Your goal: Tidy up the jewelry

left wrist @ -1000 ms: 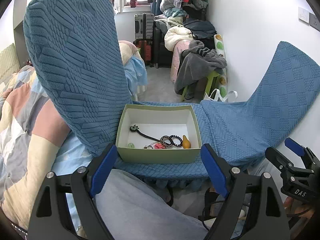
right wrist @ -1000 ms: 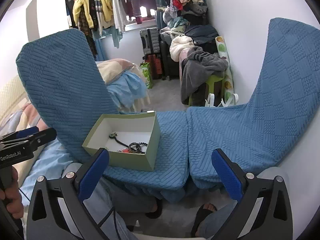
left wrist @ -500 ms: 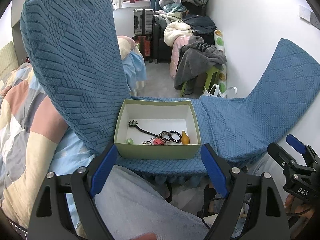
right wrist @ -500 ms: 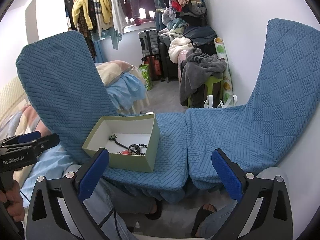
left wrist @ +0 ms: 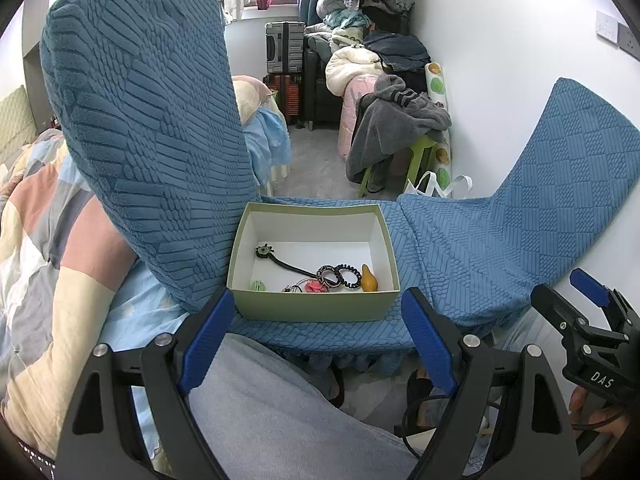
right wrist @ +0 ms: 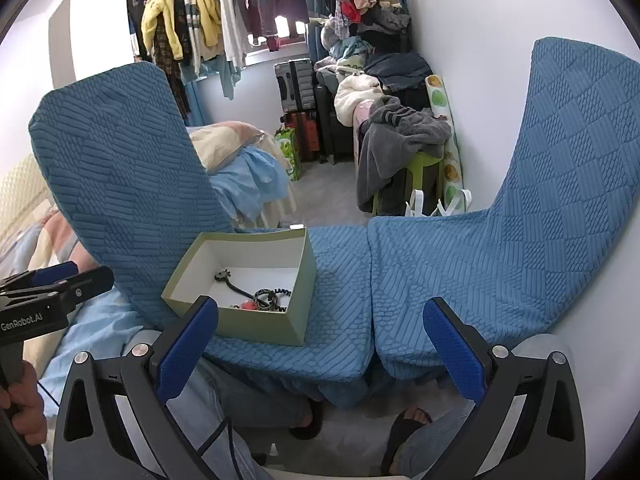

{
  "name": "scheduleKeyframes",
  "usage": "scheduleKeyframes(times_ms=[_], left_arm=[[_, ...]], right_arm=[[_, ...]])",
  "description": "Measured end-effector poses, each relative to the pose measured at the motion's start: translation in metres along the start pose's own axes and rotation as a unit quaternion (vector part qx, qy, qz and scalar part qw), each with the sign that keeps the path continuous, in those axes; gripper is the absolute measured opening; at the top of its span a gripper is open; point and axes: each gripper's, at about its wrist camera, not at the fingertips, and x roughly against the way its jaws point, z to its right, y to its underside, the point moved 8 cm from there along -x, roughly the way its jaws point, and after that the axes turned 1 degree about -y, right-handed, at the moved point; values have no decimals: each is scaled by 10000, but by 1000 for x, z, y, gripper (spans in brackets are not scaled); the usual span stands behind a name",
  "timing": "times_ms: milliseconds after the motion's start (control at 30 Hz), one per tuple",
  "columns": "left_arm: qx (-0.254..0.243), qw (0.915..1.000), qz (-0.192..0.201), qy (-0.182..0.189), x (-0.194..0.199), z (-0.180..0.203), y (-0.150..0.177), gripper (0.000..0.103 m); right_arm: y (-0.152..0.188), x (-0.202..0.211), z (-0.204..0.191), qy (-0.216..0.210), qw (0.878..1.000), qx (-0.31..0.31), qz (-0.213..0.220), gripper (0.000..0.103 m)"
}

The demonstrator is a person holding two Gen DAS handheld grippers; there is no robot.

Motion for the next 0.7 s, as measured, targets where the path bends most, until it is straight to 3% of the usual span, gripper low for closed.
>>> scheduleKeyframes(times_ms=[700], left_arm=[[90, 9999, 34, -79, 1, -9, 0, 85]], right_arm=[[0, 3, -2, 36, 10000, 81, 15, 103]])
